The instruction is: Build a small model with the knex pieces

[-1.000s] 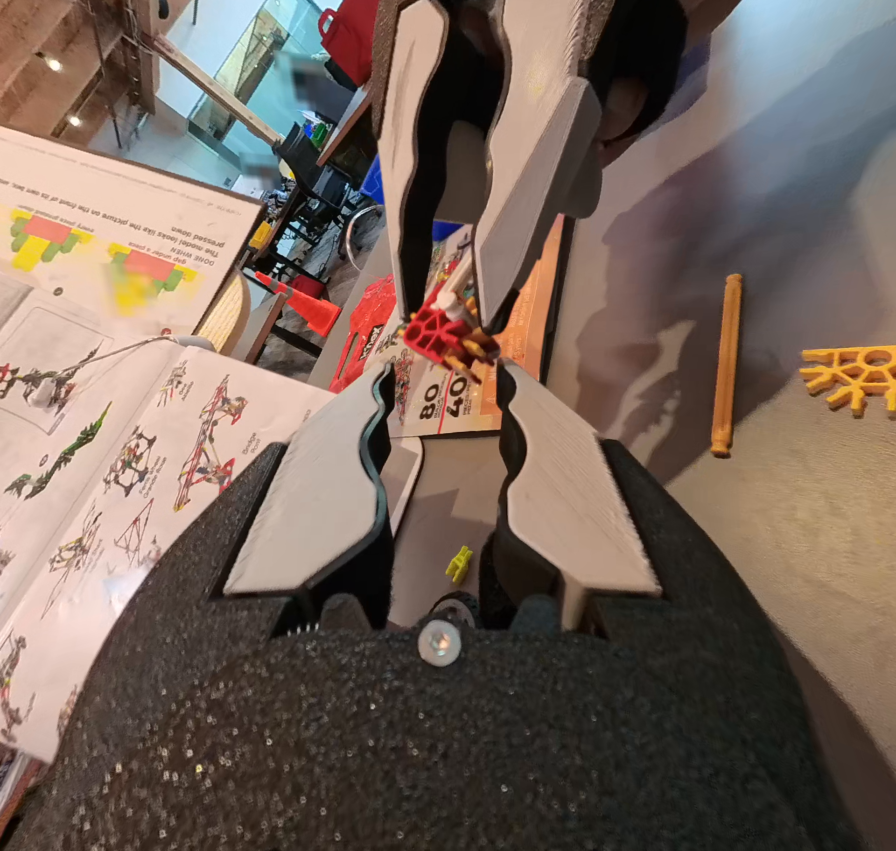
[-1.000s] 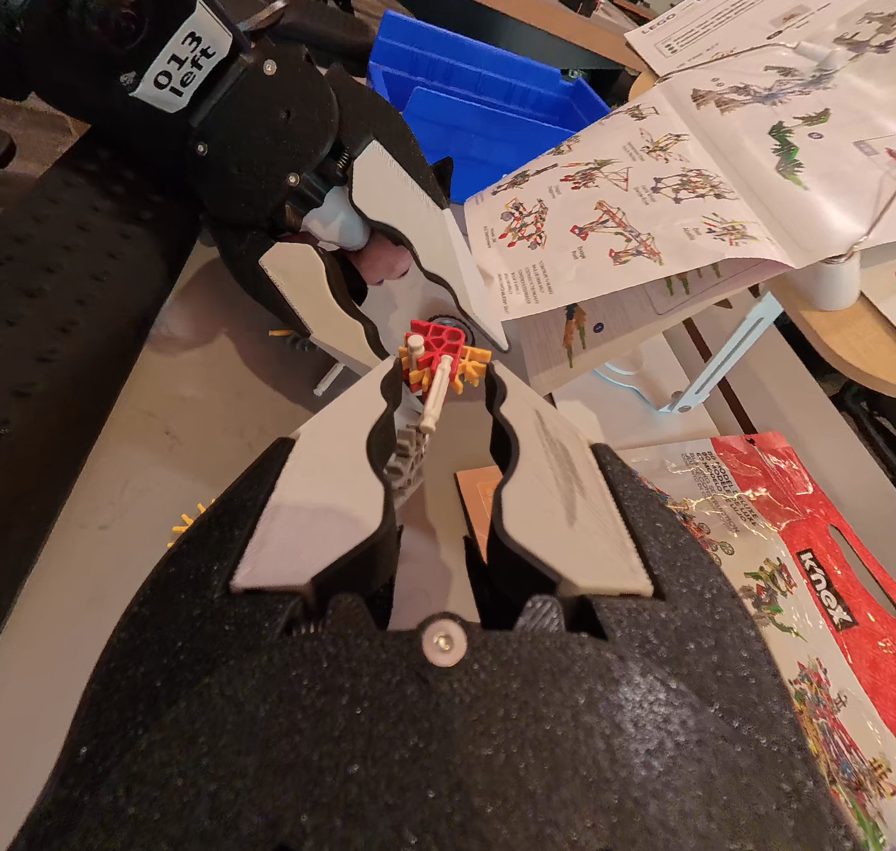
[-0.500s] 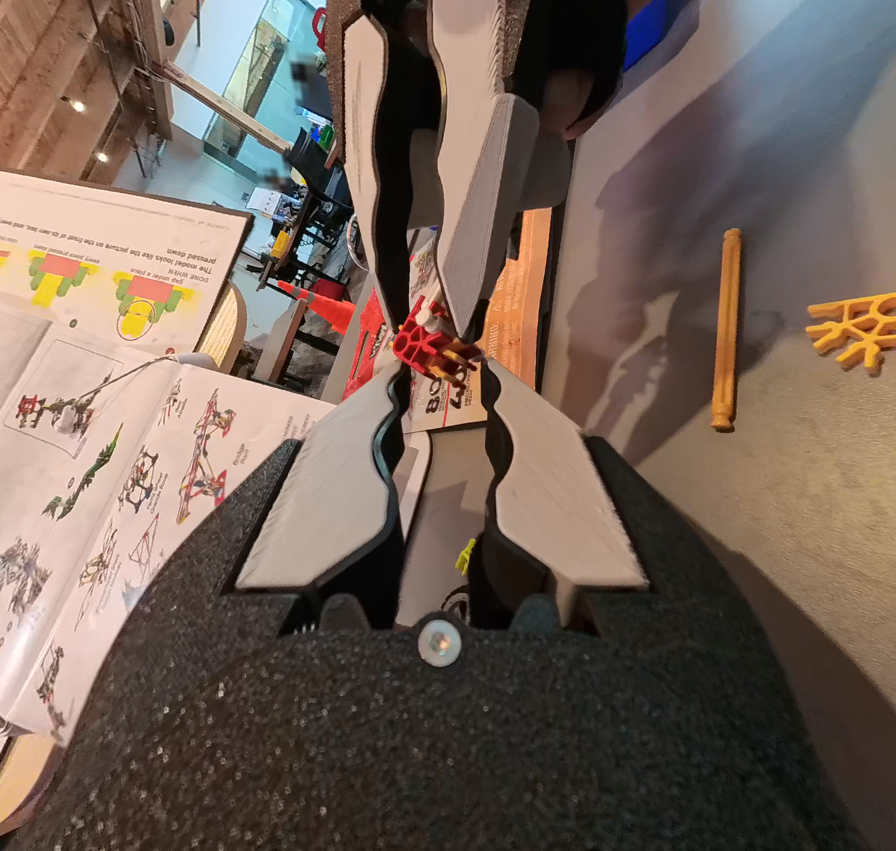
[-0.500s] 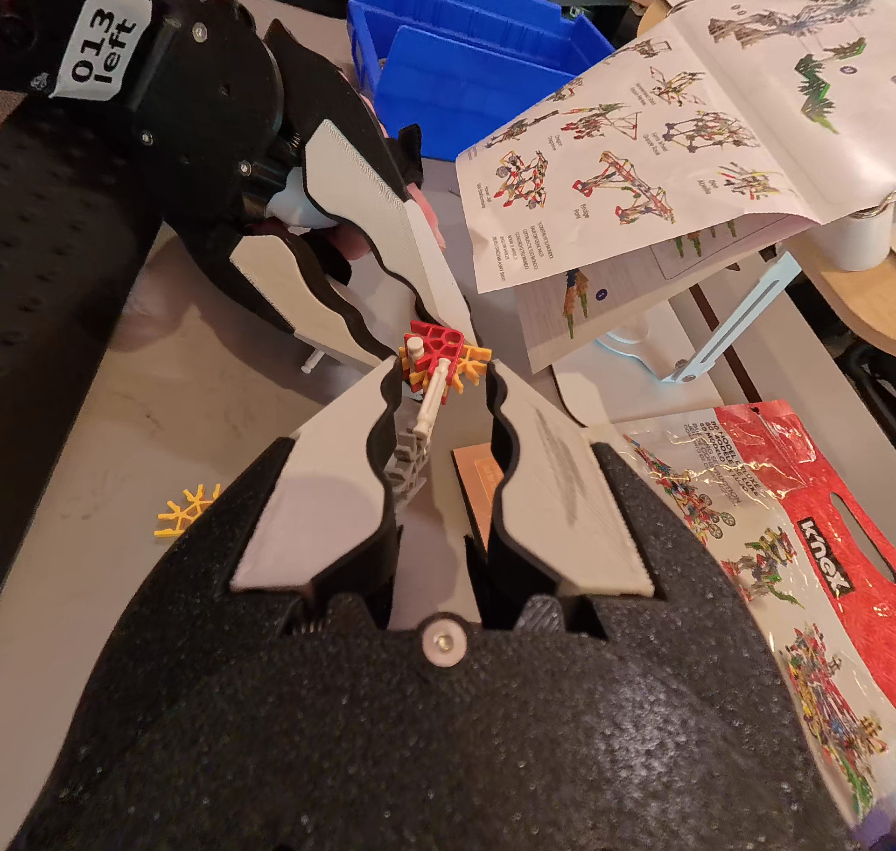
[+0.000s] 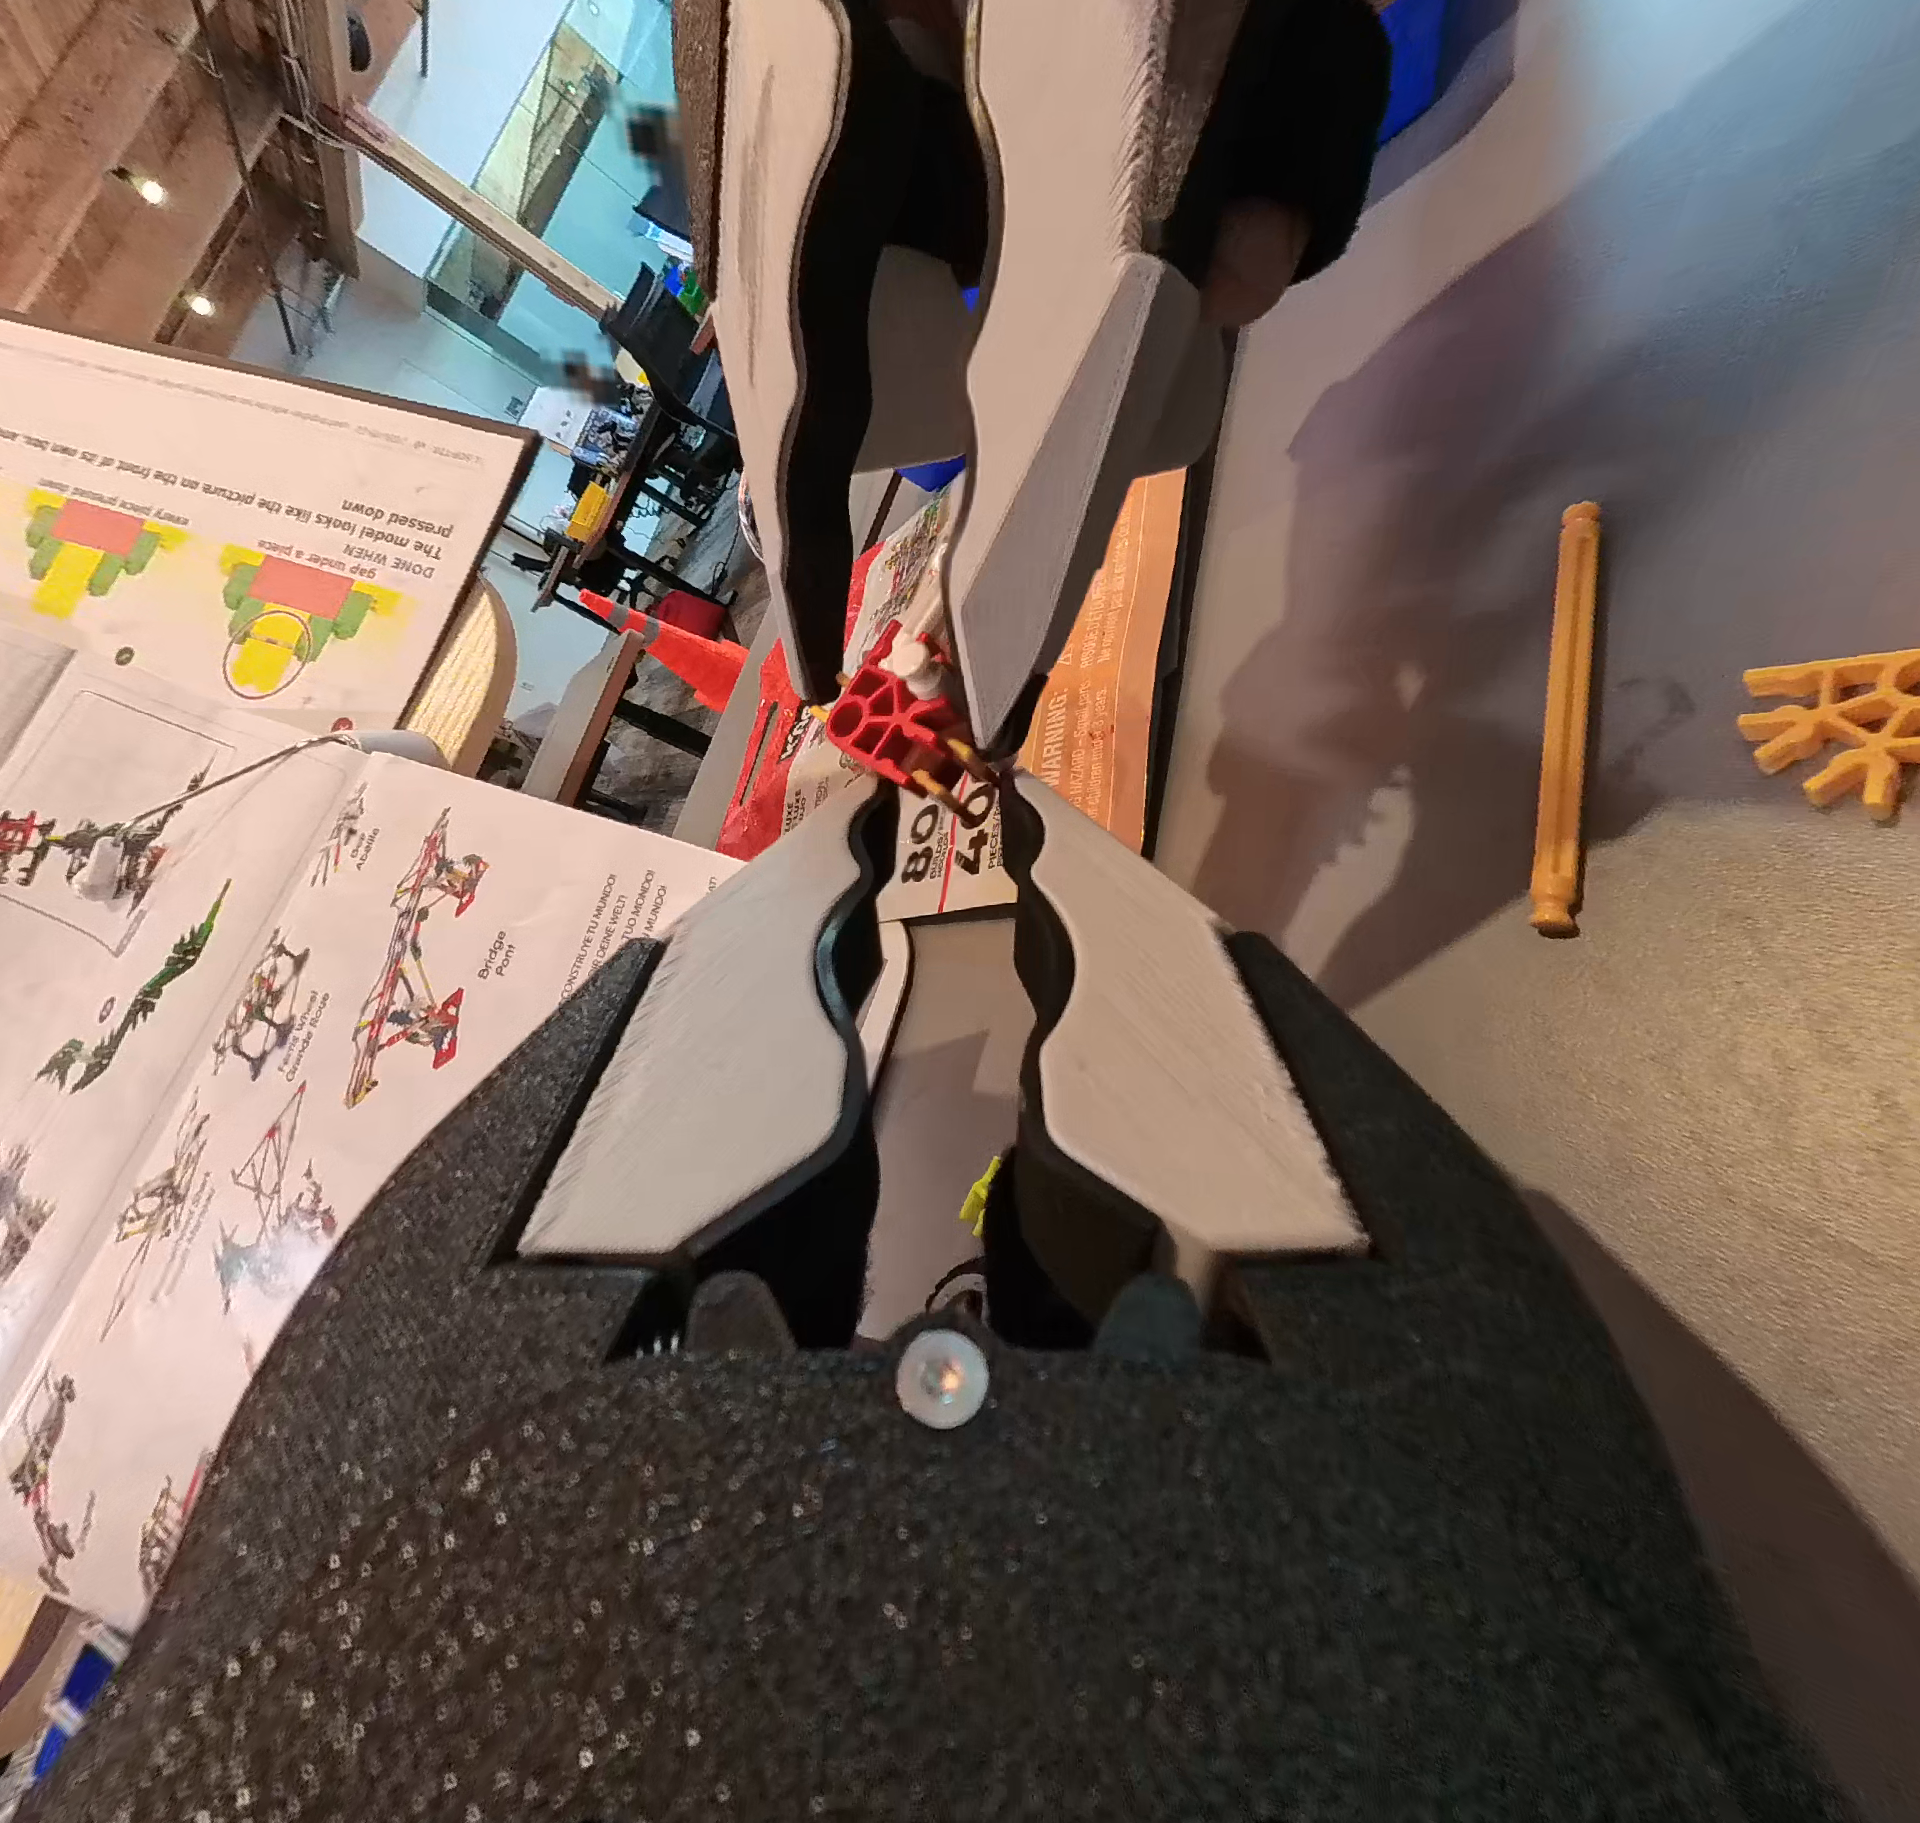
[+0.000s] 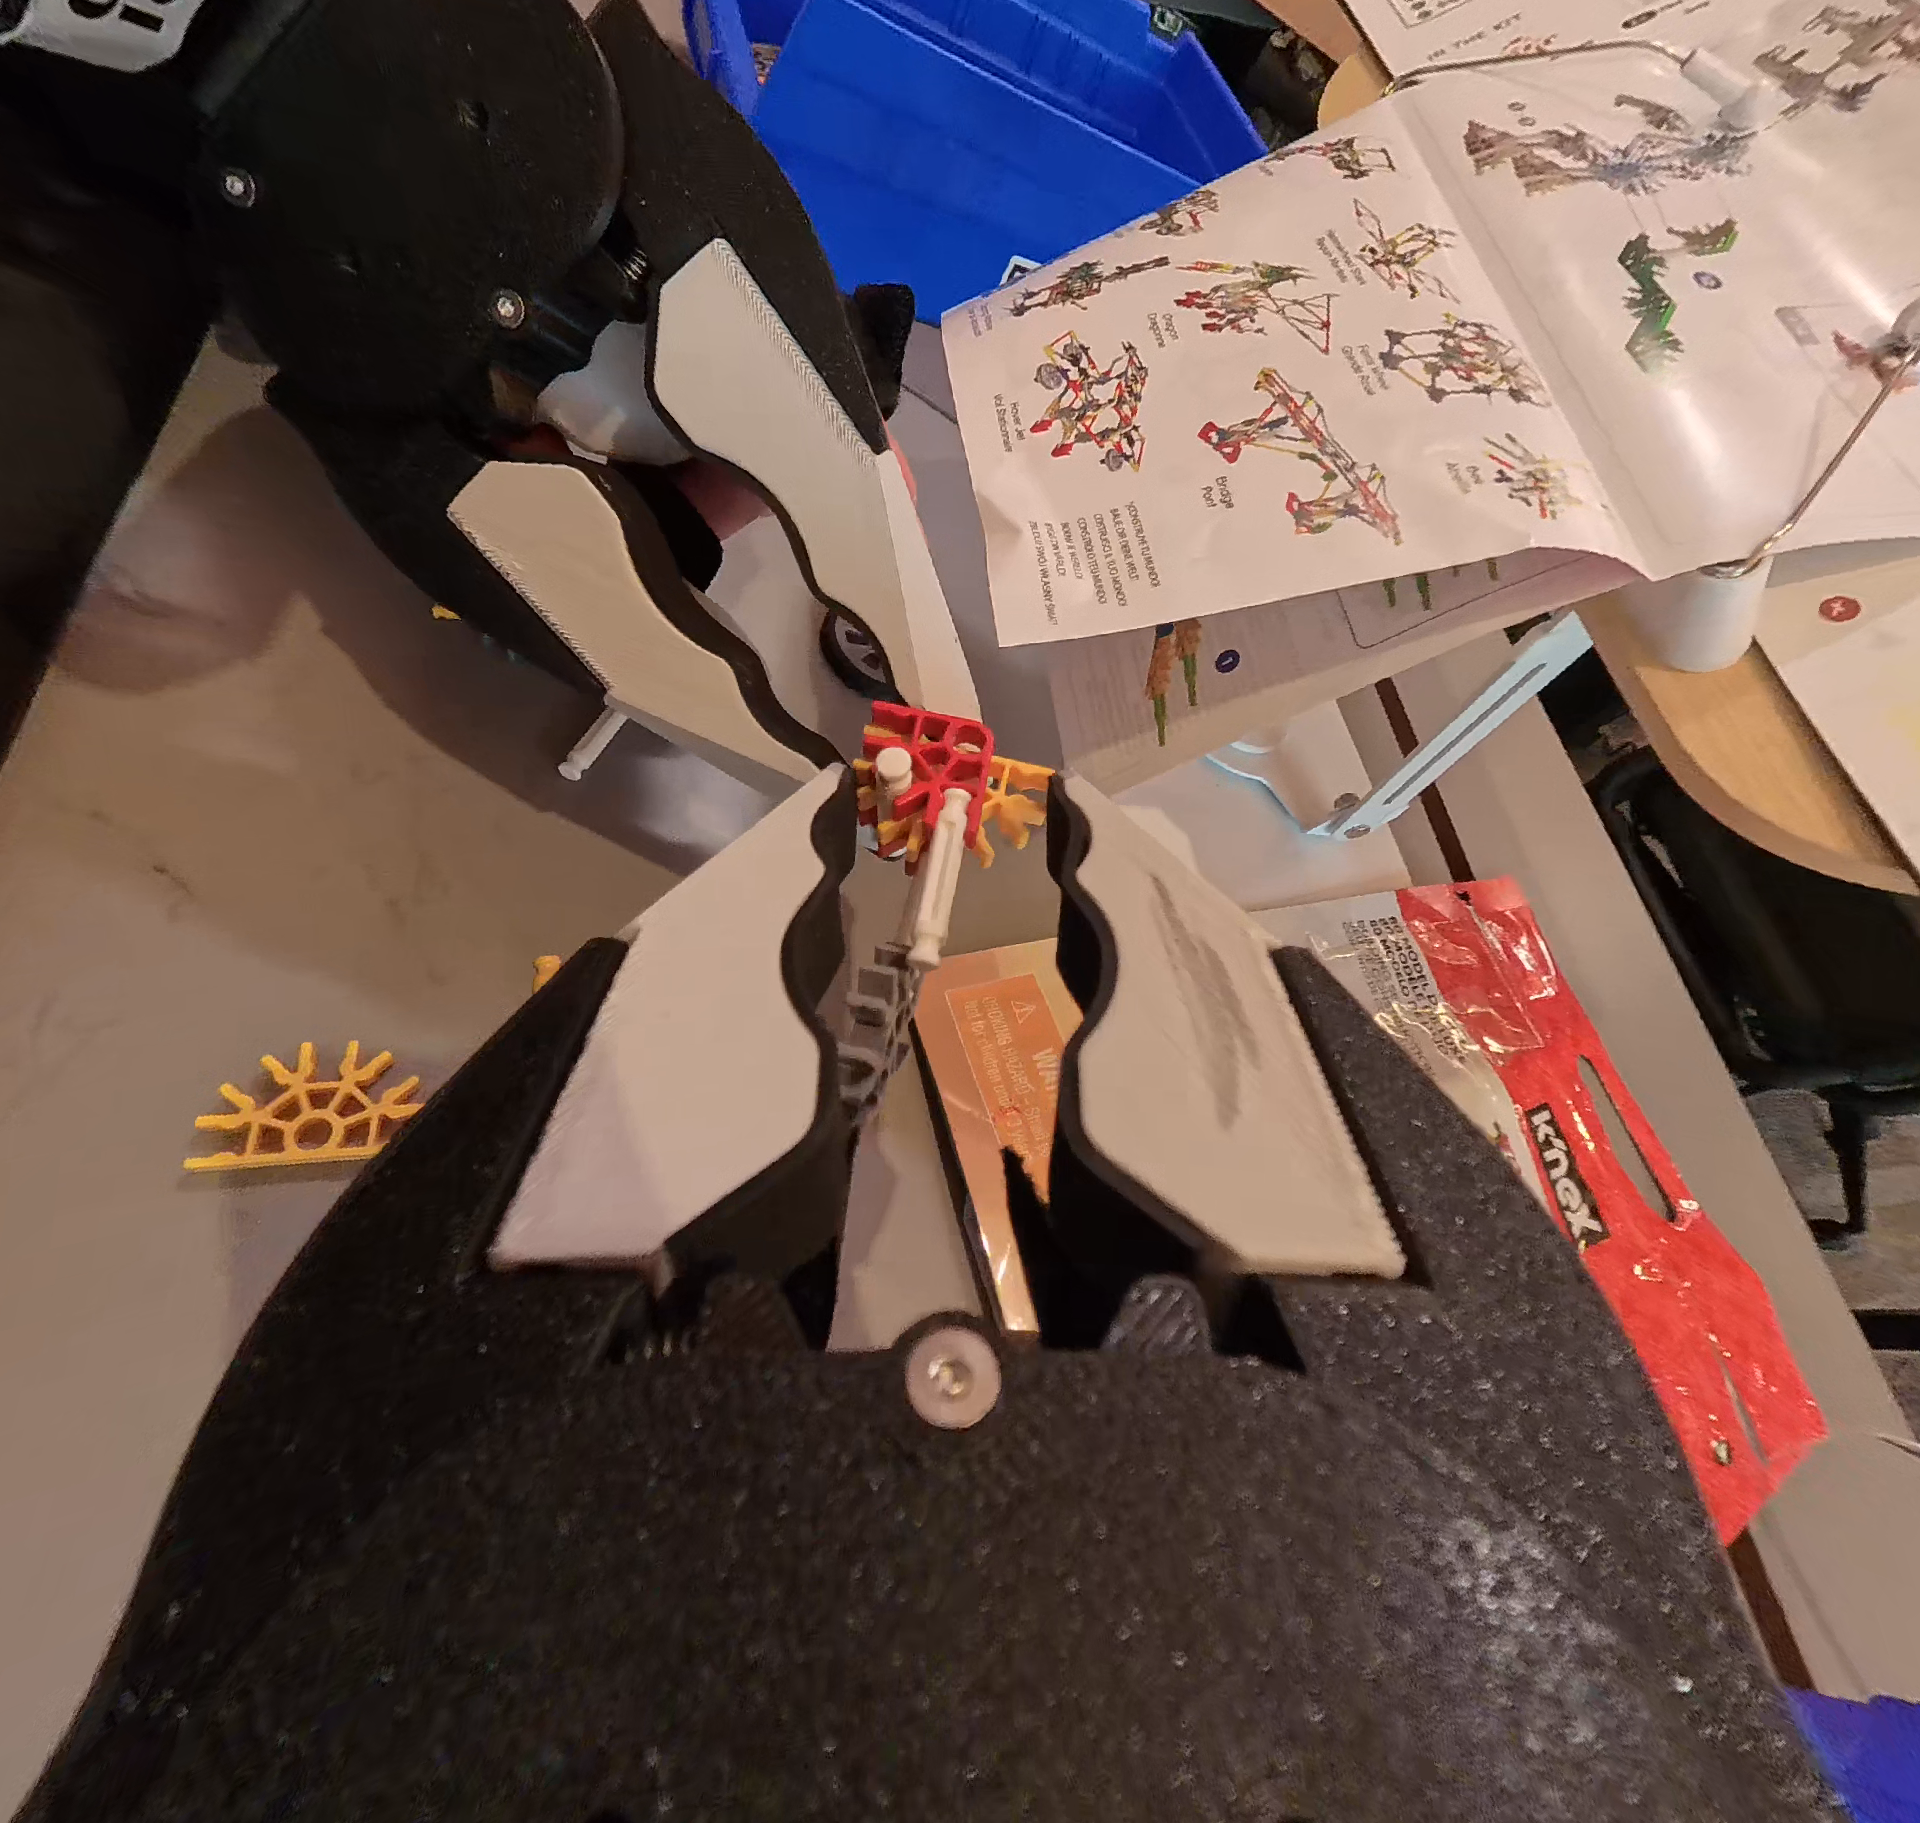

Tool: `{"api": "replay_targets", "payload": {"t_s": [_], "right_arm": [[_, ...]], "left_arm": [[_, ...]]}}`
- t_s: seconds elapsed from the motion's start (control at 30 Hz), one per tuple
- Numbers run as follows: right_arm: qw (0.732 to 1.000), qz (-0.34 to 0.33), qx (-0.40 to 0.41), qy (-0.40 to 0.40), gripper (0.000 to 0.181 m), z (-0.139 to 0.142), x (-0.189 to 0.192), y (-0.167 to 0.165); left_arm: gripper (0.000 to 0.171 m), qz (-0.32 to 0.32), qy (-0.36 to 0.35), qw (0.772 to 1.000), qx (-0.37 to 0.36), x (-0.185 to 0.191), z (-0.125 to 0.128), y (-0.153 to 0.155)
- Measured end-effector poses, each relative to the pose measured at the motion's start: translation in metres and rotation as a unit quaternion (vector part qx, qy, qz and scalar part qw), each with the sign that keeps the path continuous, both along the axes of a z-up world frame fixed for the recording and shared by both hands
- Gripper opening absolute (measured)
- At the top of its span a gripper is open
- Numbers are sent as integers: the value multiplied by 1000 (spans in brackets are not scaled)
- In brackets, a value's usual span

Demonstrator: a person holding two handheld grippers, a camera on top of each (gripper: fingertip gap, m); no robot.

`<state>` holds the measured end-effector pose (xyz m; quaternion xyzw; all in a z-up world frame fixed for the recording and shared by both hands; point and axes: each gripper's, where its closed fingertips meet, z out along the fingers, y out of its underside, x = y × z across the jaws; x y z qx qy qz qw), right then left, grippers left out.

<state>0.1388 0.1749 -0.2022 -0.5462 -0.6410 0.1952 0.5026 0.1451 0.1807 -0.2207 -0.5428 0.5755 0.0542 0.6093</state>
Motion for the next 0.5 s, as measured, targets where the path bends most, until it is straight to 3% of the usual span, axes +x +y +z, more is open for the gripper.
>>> {"api": "replay_targets", "payload": {"t_s": [0.4, 0.5], "right_arm": [[997, -15, 54, -46, 39, -14, -3, 5], [997, -14, 51, -55, 29, -19, -4, 5]], "left_arm": [[16, -9, 3, 999, -45, 1, -17, 2], [15, -5, 1, 999, -50, 0, -21, 5]]}}
